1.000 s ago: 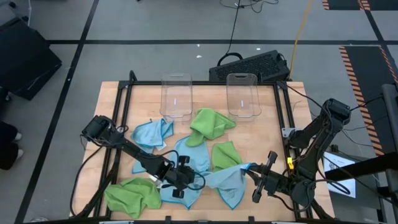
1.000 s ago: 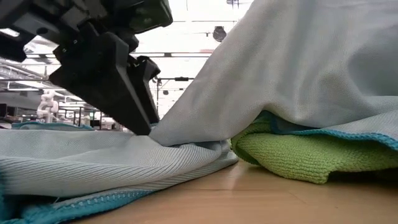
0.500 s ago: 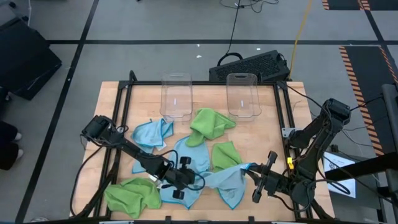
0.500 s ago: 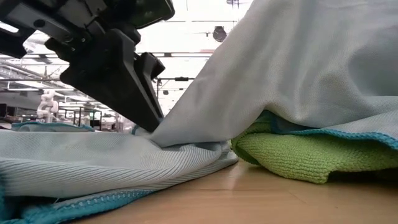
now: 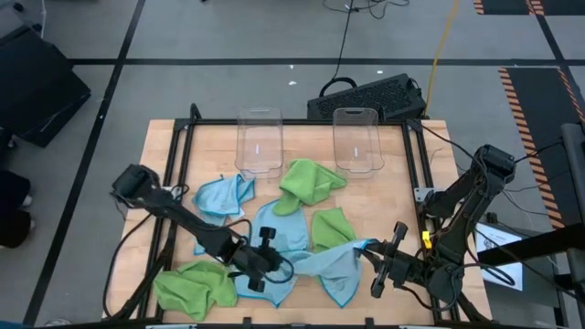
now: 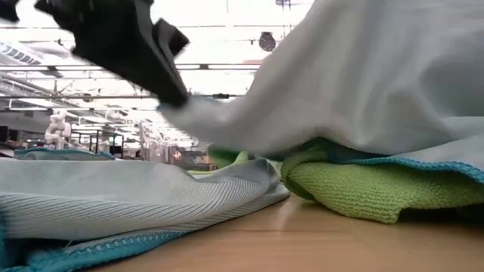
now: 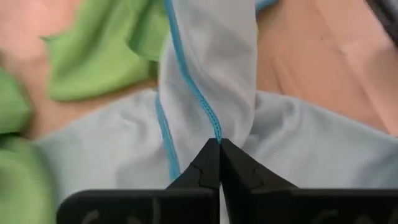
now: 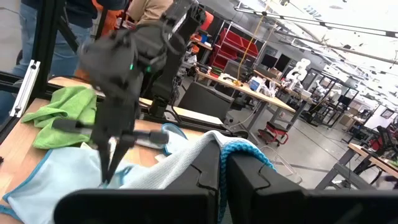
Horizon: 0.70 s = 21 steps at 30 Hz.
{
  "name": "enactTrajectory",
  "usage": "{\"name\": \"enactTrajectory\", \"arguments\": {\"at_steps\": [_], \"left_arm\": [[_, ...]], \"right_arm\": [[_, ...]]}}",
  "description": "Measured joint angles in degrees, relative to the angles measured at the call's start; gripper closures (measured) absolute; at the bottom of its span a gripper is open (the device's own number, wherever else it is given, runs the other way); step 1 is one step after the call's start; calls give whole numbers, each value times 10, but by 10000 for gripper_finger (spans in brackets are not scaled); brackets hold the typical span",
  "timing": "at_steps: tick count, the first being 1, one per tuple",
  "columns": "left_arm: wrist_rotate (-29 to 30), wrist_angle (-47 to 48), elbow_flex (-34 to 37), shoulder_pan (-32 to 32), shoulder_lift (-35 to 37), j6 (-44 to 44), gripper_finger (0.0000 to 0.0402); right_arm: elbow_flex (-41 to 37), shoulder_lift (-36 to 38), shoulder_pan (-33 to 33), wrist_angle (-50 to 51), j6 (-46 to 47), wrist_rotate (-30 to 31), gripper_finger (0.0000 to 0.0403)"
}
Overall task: Fold microfiber towels
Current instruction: Fold the right blue microfiber towel
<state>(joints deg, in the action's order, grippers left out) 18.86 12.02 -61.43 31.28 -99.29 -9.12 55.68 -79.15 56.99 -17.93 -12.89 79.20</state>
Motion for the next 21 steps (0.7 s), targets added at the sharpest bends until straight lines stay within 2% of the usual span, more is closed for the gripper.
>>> {"name": "enactTrajectory", "arguments": {"at_steps": [8, 12, 15, 21], "left_arm": [[58, 23, 0, 35, 106, 61, 399], [109, 26, 0, 42, 149, 86, 400], [153, 55, 0, 53, 172, 80, 400], [236, 149, 0, 86, 180, 13, 401]], "right_arm": [[0, 0, -3, -7, 2, 0, 395], [0, 0, -9, -7, 13, 0, 395], [0, 0, -14, -7, 15, 1, 395], [0, 0, -16, -8, 15, 2, 395]]}}
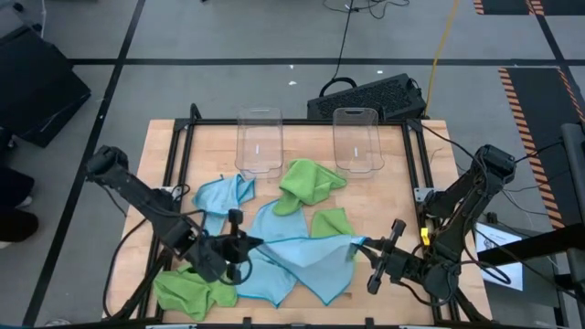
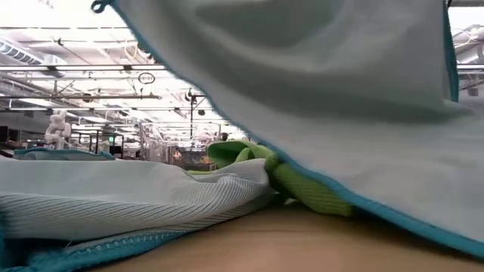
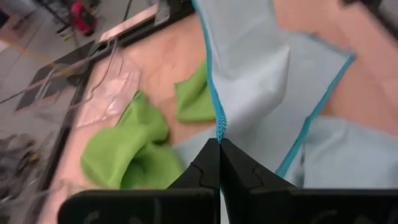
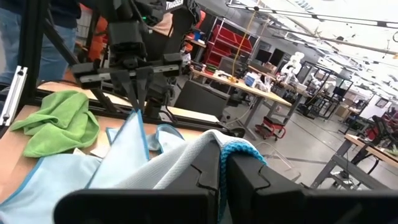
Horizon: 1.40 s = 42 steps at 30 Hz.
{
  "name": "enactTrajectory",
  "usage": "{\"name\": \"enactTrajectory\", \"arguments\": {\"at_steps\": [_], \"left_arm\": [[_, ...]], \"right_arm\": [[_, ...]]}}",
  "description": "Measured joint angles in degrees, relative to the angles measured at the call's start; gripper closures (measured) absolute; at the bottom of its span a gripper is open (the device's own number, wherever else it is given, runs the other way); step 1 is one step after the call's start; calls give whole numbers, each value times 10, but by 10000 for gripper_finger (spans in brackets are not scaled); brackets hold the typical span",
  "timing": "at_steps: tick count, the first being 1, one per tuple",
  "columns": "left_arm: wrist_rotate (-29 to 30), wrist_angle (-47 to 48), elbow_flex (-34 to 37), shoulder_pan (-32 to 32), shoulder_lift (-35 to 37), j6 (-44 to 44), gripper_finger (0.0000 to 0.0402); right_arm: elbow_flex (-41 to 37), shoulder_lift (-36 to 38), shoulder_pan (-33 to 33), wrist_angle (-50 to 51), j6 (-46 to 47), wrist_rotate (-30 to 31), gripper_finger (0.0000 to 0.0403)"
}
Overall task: Fold microfiber towels
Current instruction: Fold the right blue microfiber towel
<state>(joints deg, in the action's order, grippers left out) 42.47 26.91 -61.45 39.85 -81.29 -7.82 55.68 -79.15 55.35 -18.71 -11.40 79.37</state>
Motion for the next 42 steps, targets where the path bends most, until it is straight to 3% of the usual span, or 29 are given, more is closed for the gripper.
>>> {"name": "enactTrajectory", "arguments": {"at_steps": [10, 20, 27, 35, 42], "left_arm": [[12, 16, 0, 27, 0, -26, 400], [27, -15, 0, 28, 0, -9, 399], [69, -3, 0, 28, 0, -5, 399], [76, 30, 0, 22, 0, -32, 399], [137, 69, 0, 25, 0, -63, 399]], "right_arm": [[0, 0, 1, -28, 4, -2, 395], [-5, 0, 2, -10, 63, -119, 395], [-37, 0, 1, -10, 94, -121, 395], [-61, 0, -17, -12, 86, -121, 395], [-69, 0, -49, -12, 93, -121, 395]]}}
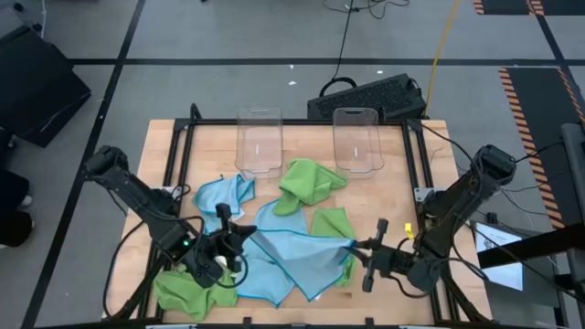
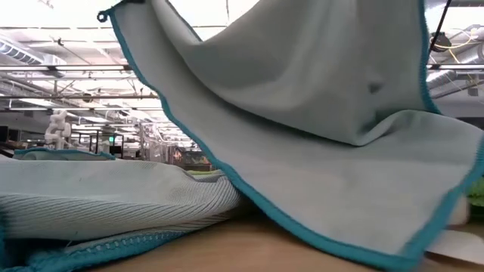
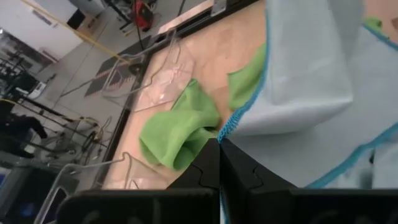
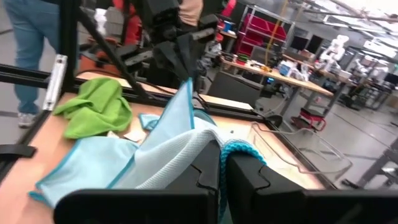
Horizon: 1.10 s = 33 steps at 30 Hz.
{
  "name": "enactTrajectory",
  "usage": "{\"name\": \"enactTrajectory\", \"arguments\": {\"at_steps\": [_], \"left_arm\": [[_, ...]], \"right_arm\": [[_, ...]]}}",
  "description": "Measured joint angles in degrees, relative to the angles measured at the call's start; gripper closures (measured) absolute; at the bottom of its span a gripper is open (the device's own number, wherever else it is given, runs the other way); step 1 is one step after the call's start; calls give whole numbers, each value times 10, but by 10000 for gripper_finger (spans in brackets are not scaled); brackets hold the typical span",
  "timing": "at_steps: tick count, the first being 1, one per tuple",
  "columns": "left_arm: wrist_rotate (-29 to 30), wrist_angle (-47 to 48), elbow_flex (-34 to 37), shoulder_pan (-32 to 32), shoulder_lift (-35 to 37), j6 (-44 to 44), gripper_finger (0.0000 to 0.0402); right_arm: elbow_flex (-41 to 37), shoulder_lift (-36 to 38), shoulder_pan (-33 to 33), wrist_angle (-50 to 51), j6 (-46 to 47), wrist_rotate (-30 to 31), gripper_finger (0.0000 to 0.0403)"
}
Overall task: Fold microfiber towels
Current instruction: Fold the right blue microfiber towel
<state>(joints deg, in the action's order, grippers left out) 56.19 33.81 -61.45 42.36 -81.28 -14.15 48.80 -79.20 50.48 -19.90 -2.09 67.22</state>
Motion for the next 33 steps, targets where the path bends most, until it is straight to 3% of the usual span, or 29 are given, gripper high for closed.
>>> {"name": "enactTrajectory", "arguments": {"at_steps": [4, 12, 16, 21, 26, 33], "left_arm": [[0, -4, 0, 11, 5, 0, 399], [-5, -13, 0, 40, 17, -8, 399], [-49, -28, 0, 48, 16, -25, 399], [-104, -53, 9, 54, 0, -48, 399], [-149, -109, 39, 61, -20, -45, 399], [-200, -200, 87, 79, -27, -36, 399]], "right_arm": [[0, 0, -13, 0, 14, -16, 391], [0, 0, -14, 15, 81, -158, 347], [0, 0, -14, 81, 154, -211, 313], [0, -20, -14, 157, 238, -227, 278], [-12, -64, -14, 127, 302, -319, 258], [-12, -119, -9, 118, 407, -398, 234]]}}
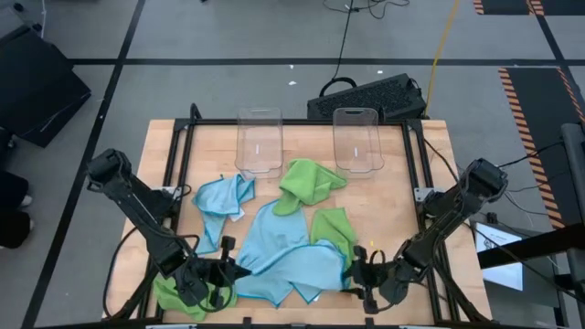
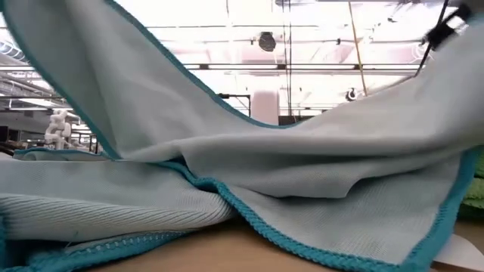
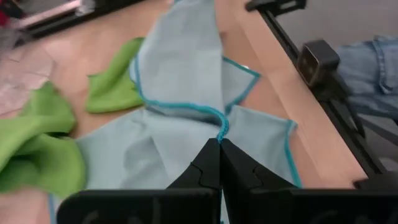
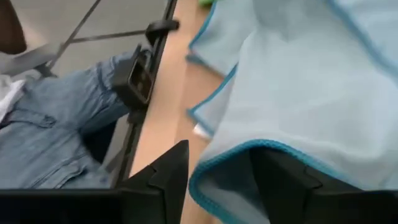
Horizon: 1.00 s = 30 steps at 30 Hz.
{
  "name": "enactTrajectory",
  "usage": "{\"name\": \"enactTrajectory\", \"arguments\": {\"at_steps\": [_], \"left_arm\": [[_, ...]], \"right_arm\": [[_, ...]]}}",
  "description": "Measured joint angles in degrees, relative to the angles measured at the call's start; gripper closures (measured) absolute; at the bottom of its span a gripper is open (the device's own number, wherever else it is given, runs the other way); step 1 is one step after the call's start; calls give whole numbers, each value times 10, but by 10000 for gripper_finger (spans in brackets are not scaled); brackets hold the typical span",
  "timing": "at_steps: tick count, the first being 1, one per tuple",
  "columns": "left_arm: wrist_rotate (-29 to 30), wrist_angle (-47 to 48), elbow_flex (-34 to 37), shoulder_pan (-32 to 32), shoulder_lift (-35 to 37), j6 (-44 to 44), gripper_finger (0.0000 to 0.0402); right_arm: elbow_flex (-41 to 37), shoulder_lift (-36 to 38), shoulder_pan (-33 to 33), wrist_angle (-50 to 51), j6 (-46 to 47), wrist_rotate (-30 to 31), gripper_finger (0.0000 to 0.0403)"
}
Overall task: Fold microfiber towels
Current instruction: Fold the right blue microfiber towel
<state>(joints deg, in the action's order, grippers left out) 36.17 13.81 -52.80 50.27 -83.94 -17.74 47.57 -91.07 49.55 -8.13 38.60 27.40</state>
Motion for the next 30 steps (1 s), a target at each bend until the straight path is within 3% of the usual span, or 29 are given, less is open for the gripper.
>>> {"name": "enactTrajectory", "arguments": {"at_steps": [10, 16, 22, 25, 30], "left_arm": [[-18, -52, 53, 13, 0, -30, 399], [-32, -107, 72, 15, 0, -28, 399], [-48, -126, 78, 16, 0, -21, 399], [-48, -125, 78, 16, 0, -19, 399], [-48, -128, 78, 16, 0, -18, 399]], "right_arm": [[0, -10, 11, 49, 149, -97, 205], [0, -10, 12, 127, 253, -95, 202], [0, -5, 11, 225, 297, -91, 202], [0, 5, 11, 274, 297, -55, 202], [0, 25, 9, 313, 241, 91, 202]]}}
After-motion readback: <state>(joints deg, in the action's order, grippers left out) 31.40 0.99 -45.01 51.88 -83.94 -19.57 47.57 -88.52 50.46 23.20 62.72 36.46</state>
